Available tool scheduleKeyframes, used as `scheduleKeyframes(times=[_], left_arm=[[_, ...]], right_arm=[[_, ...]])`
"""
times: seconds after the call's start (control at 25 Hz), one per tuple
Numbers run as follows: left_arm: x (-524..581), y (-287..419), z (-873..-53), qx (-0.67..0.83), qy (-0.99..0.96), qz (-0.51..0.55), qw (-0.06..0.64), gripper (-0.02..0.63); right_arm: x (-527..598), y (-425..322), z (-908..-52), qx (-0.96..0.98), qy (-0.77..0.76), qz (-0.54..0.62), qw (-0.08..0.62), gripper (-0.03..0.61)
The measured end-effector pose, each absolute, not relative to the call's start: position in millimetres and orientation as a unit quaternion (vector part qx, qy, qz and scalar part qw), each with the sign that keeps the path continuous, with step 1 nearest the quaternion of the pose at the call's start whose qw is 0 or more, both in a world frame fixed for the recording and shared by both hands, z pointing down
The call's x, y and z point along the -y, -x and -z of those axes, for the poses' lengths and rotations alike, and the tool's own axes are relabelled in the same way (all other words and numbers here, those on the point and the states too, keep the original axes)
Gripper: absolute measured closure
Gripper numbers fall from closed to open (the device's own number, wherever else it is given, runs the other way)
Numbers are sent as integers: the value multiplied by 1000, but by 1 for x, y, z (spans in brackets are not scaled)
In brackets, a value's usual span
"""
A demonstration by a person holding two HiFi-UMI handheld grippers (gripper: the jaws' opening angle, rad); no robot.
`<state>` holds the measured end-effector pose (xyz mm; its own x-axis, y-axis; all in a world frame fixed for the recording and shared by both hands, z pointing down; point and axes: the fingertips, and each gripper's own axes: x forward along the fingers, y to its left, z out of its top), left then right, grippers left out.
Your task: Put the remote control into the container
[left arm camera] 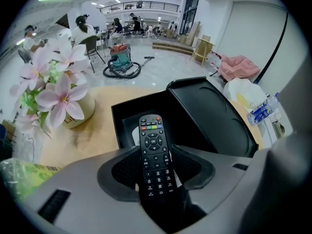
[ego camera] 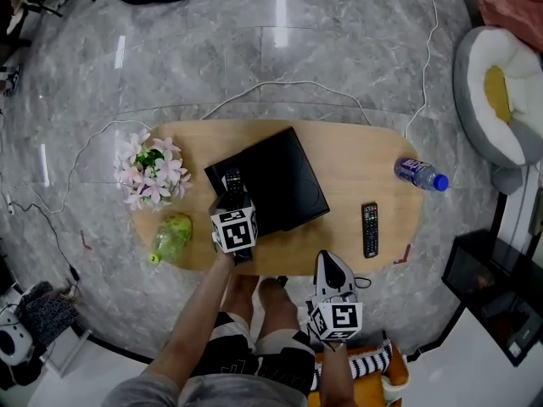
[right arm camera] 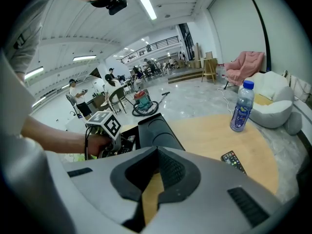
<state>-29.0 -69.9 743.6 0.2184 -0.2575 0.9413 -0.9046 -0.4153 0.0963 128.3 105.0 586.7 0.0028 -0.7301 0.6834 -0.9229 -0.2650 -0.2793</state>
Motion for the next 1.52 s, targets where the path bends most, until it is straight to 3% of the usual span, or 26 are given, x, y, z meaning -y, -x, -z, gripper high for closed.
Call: scheduleKeyframes(times=[0.32, 0.52, 1.52], left_arm=[[68, 31, -735, 408, -704, -454, 364, 413], [74, 34, -707, 396, -735, -441, 329, 411], [57, -7, -423, 277, -918, -232, 163, 422]], right_arm=[[-106, -129, -581, 596, -699, -377, 122, 568], [-102, -132, -573, 600, -702, -364, 119, 568], [-69, -147, -443, 618, -736, -265, 79, 568]])
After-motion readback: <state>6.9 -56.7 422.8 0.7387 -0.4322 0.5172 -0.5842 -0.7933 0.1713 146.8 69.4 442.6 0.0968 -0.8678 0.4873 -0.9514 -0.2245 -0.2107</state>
